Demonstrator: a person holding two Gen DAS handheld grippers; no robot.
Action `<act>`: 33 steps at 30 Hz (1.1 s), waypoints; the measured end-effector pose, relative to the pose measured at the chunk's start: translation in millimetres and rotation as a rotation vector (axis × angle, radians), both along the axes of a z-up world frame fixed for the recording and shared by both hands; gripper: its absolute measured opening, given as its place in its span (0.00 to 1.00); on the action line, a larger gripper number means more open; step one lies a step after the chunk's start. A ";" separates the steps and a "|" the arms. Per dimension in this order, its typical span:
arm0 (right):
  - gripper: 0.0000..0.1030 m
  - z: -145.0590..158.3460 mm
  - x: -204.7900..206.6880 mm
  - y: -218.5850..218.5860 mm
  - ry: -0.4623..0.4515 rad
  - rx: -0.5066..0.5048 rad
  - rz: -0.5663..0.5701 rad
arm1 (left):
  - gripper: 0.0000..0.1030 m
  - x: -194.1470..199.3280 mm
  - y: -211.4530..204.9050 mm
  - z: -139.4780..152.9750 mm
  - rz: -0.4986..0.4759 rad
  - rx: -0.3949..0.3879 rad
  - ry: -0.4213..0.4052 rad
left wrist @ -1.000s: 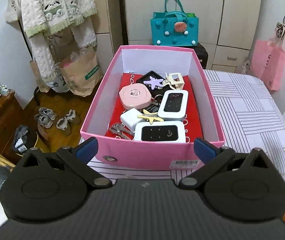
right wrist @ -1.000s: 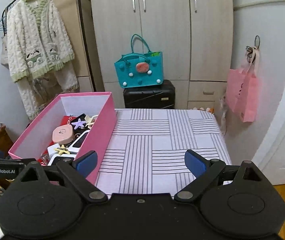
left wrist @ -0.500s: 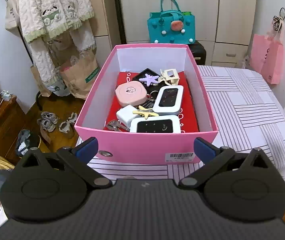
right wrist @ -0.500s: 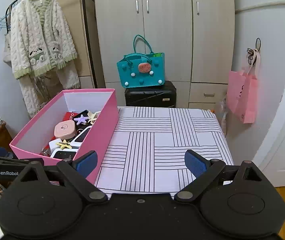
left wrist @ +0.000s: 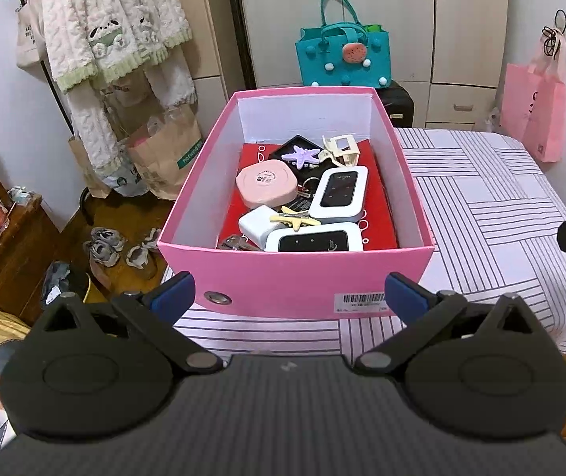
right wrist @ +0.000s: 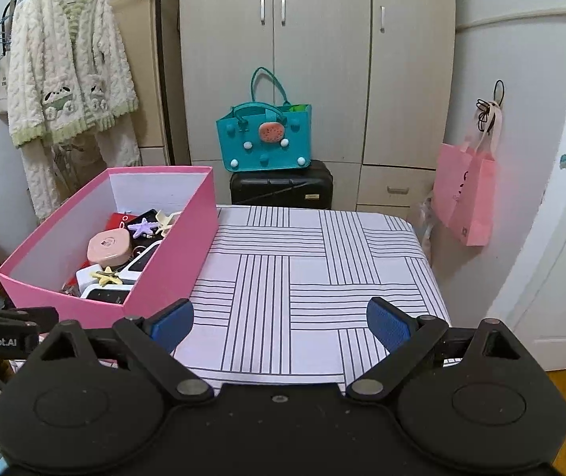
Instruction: Organize rigid objects
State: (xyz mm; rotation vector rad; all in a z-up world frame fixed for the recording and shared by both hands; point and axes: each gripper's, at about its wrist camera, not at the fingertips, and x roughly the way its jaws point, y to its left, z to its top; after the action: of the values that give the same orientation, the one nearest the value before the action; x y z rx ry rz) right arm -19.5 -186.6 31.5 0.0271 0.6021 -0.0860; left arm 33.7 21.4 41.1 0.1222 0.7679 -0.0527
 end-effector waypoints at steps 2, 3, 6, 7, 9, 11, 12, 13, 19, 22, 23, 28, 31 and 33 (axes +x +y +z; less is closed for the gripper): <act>0.93 -0.8 -0.5 -1.3 0.002 -0.001 -0.001 | 1.00 -0.1 0.7 -0.1 0.014 -0.003 -0.004; 0.93 -1.4 -0.8 -1.7 0.003 -0.002 -0.004 | 1.00 -0.2 0.9 -0.4 0.018 -0.004 -0.006; 0.93 -3.2 -0.9 -3.3 0.011 -0.005 -0.011 | 1.00 1.3 0.2 -2.6 0.010 -0.011 0.008; 0.93 -3.9 -0.4 -5.1 0.015 -0.004 -0.014 | 1.00 1.6 -0.7 -3.4 0.004 -0.009 0.012; 0.93 -4.7 -0.3 -6.5 0.018 -0.002 -0.020 | 1.00 2.2 -2.6 -4.4 0.001 0.002 0.012; 0.93 -5.4 0.0 -7.8 0.020 -0.001 -0.022 | 1.00 2.8 -3.9 -5.0 0.003 0.012 0.009; 0.93 -5.7 -0.2 -8.0 0.020 -0.001 -0.022 | 1.00 2.9 -4.6 -5.6 0.004 0.014 0.006; 0.93 -6.2 -0.2 -8.1 0.021 0.000 -0.024 | 1.00 2.8 -4.8 -6.3 0.005 0.014 0.004; 0.93 -7.0 0.2 -7.0 0.023 -0.012 -0.024 | 1.00 6.2 -5.0 -10.1 0.006 0.005 0.026; 0.93 -6.5 0.5 -8.1 0.020 -0.017 -0.027 | 1.00 6.9 -4.7 -10.7 0.007 0.003 0.031; 0.93 -6.5 0.4 -8.0 0.020 -0.017 -0.028 | 1.00 6.6 -5.3 -10.8 0.007 0.004 0.030; 0.93 -9.1 1.4 -11.2 0.027 -0.010 -0.038 | 1.00 7.0 -5.9 -10.8 -0.006 0.019 0.034; 0.93 -10.4 0.4 -11.9 0.029 -0.013 -0.044 | 1.00 5.5 -5.6 -10.1 -0.009 0.016 0.030; 0.93 -10.7 0.1 -12.5 0.032 -0.017 -0.048 | 1.00 5.1 -5.7 -9.9 -0.010 0.019 0.030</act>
State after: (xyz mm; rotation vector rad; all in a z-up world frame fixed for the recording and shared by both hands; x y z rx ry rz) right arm -19.4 -199.1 20.7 0.0238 0.6324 -0.1381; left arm 38.7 15.7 31.2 0.1432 0.7977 -0.0565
